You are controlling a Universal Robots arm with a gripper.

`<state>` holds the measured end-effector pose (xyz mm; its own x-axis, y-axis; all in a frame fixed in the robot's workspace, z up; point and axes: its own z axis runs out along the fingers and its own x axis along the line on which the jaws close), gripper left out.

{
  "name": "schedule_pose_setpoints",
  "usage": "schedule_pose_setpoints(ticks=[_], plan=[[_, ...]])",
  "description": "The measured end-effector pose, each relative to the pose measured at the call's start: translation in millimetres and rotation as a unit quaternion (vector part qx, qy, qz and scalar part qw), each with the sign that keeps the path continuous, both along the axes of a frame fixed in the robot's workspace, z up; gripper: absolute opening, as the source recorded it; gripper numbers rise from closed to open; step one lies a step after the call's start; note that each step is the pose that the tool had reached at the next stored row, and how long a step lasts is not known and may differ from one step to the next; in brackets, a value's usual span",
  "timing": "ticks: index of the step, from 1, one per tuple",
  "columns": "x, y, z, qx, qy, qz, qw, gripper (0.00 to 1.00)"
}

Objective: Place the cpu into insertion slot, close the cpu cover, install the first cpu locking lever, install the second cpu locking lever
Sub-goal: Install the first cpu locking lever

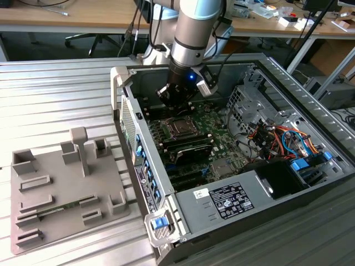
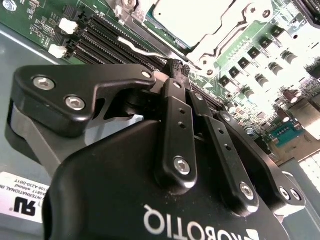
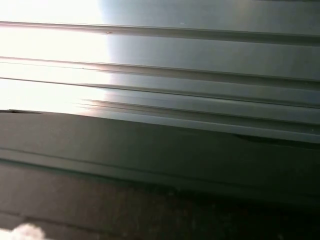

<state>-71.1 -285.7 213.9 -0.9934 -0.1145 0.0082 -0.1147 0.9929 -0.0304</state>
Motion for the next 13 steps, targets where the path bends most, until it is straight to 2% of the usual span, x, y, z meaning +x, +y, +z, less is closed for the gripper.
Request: schedule_pose_setpoints(ticks=[13], plan=[[4.0,0.0,-2.6,0.0,0.0,0.0,1.0,0.11]])
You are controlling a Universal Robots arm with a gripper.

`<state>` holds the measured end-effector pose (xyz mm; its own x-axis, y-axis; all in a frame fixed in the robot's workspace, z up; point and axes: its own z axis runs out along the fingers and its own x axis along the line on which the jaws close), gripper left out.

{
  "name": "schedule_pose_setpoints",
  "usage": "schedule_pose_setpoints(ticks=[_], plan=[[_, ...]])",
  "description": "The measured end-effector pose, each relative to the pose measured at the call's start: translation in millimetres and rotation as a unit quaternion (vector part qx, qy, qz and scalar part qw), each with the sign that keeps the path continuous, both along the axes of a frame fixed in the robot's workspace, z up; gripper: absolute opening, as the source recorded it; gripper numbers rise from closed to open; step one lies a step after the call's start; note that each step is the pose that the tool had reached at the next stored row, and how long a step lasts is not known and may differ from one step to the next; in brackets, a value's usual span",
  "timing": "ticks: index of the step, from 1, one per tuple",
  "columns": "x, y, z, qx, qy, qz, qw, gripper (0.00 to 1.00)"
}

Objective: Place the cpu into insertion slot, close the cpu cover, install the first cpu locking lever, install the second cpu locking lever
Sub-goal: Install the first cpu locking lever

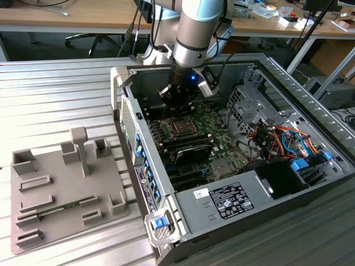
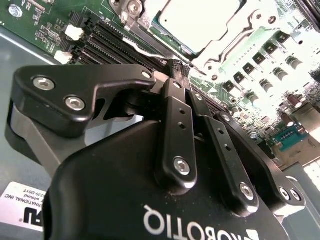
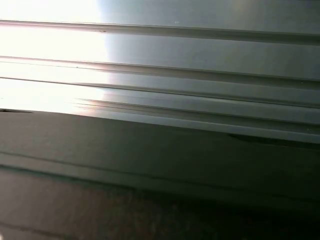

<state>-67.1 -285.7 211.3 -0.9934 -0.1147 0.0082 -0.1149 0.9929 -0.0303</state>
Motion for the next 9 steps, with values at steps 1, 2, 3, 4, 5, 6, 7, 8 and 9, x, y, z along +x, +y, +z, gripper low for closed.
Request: schedule_pose_setpoints(ticks=[1,2,3,4,5,6,7,8,9], plan=[[0.3,0.0,-0.3,0.0,0.0,0.0,1.0,0.11],[0.5,0.0,-0.4,0.0,-0.0001,0.0,1.0,0.11],[1.2,0.0,-0.7,0.0,0.0,0.0,1.0,0.11],[2.2,0.0,-1.1,0.0,0.0,0.0,1.0,0.11],[3.1,0.0,-1.3,0.0001,0.0,0.0,1.0,0.11],[4.2,0.0,-1.6,0.0001,-0.0001,0.0,1.0,0.11],[6.1,0.0,-2.0,0.0001,-0.0001,0.0,1.0,0.11],[7.5,0.0,-2.5,0.0,0.0,0.0,1.0,0.11],[8.3,0.0,-2.7,-0.0001,0.0,0.0,1.0,0.11]])
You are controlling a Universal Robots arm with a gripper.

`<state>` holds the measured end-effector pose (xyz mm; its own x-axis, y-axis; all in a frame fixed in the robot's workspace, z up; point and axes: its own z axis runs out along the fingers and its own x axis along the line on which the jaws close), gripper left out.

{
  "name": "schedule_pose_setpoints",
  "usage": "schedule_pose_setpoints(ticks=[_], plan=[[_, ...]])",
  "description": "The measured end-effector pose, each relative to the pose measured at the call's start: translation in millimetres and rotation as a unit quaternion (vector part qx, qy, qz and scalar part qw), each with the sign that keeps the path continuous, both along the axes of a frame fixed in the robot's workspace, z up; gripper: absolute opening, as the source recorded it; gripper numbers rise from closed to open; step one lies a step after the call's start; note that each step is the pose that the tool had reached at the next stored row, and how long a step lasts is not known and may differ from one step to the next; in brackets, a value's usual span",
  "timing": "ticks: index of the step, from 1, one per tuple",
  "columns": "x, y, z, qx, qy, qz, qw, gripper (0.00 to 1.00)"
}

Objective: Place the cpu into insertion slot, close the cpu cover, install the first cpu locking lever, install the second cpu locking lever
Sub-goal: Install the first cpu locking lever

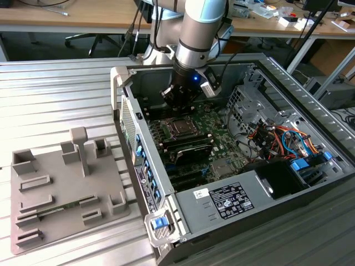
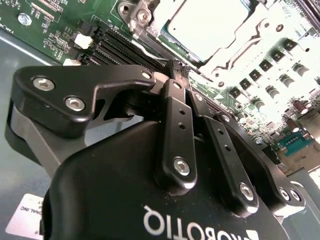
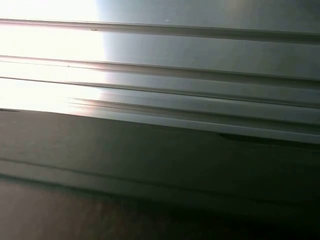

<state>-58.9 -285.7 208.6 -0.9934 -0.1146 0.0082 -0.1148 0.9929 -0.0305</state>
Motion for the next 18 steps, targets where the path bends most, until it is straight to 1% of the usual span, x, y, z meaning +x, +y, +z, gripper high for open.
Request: schedule_pose_setpoints(ticks=[9,18], plan=[[9.9,0.0,-2.5,0.0,0.0,0.0,1.0,0.11],[15.5,0.0,-4.1,0.0001,0.0,0.0,1.0,0.11]])
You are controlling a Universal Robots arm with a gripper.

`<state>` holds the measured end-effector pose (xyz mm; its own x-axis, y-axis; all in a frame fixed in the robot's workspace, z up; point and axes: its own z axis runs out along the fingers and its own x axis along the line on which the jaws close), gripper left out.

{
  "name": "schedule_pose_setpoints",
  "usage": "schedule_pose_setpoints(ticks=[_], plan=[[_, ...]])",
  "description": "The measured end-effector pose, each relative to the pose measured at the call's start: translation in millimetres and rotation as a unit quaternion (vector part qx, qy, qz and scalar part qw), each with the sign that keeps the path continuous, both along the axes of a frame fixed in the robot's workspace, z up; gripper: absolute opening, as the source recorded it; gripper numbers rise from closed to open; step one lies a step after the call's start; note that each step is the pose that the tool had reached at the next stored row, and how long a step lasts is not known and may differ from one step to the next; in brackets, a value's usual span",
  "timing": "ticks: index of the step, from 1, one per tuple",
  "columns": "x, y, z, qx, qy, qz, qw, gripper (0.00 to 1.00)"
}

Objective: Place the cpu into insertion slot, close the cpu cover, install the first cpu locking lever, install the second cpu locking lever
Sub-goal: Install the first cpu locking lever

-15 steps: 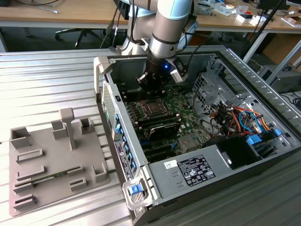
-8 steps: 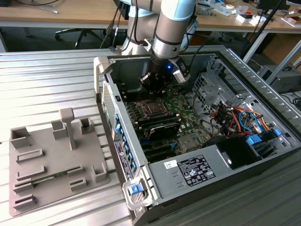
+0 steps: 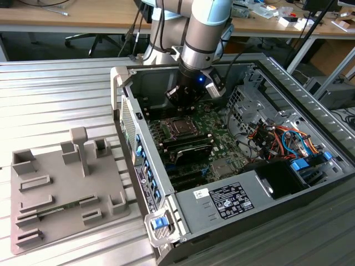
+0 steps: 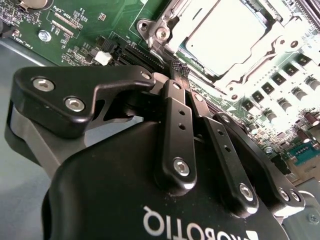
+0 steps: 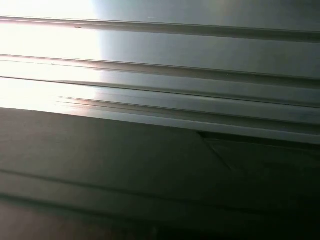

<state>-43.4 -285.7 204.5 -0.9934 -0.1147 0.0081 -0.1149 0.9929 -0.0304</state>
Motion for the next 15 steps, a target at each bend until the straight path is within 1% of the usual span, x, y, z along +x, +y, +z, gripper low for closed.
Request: schedule_pose_setpoints(ticks=[3,5,8,12,15], plan=[[1.1,-0.7,-0.2,0.0004,-0.0002,0.0,1.0,0.11],[1.9,-1.8,-0.2,0.0001,-0.0001,0.0,1.0,0.11],[3.1,-2.3,-0.6,0.0001,0.0,0.0,1.0,0.11],[9.4,-2.7,-1.9,0.0001,-0.0001,0.0,1.0,0.11],[11.8,-2.8,-2.9,-0.0001,0.0001,0.0,1.0,0.11]])
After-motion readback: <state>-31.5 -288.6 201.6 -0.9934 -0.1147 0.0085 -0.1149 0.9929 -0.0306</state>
